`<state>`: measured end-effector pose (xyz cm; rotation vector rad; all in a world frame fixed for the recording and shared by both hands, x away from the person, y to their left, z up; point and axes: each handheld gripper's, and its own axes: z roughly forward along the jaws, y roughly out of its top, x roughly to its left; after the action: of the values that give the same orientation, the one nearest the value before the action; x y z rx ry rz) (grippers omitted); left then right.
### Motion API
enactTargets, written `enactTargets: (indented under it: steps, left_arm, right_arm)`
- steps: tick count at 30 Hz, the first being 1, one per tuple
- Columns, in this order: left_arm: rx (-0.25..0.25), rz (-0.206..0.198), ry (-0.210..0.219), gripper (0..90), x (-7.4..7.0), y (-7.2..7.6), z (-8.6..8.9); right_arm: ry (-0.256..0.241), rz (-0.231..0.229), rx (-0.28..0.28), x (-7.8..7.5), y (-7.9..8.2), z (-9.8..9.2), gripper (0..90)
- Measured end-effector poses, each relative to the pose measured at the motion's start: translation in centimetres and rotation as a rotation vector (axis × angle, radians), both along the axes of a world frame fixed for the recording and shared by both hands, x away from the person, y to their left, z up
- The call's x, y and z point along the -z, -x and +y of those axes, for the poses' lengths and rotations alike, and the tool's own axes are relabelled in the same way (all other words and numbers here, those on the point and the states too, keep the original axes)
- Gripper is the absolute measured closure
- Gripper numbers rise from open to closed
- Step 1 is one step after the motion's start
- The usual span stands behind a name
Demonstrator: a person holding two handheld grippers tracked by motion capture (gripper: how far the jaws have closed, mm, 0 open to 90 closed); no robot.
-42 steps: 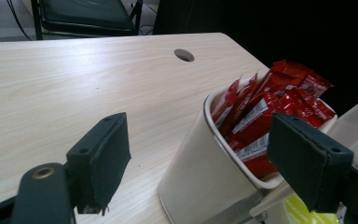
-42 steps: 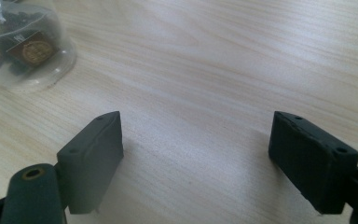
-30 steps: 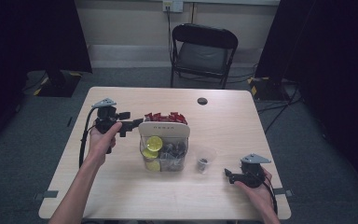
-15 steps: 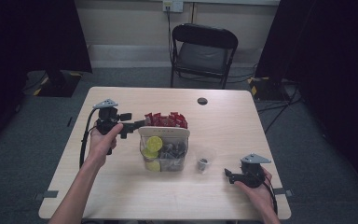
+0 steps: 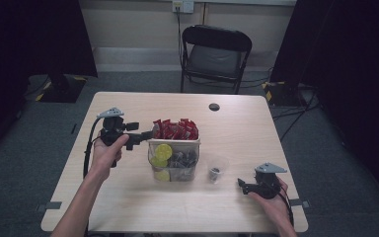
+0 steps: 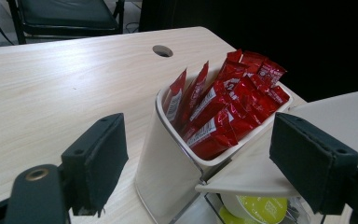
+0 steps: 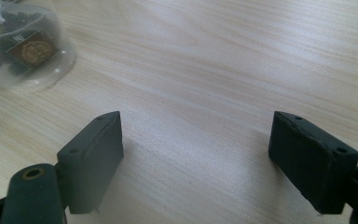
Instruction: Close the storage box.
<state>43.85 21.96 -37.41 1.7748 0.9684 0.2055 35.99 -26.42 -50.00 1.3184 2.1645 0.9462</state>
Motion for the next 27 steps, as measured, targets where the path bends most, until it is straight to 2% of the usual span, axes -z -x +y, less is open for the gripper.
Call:
enactTargets:
  steps: [18,20,27]
  left_arm:
    - [0.040,0.021,-0.005,18.2,0.6,0.5,-0.5]
    - [0.057,0.017,-0.008,17.9,0.8,0.5,-0.4]
    - [0.064,0.030,-0.032,17.4,1.2,0.8,-0.6]
  right_arm:
    - [-0.001,0.001,0.002,0.0,0.0,0.0,17.4]
    - [-0.001,0.001,0.003,0.0,0.0,0.0,17.4]
    - [0.000,0.000,0.003,0.0,0.0,0.0,17.5]
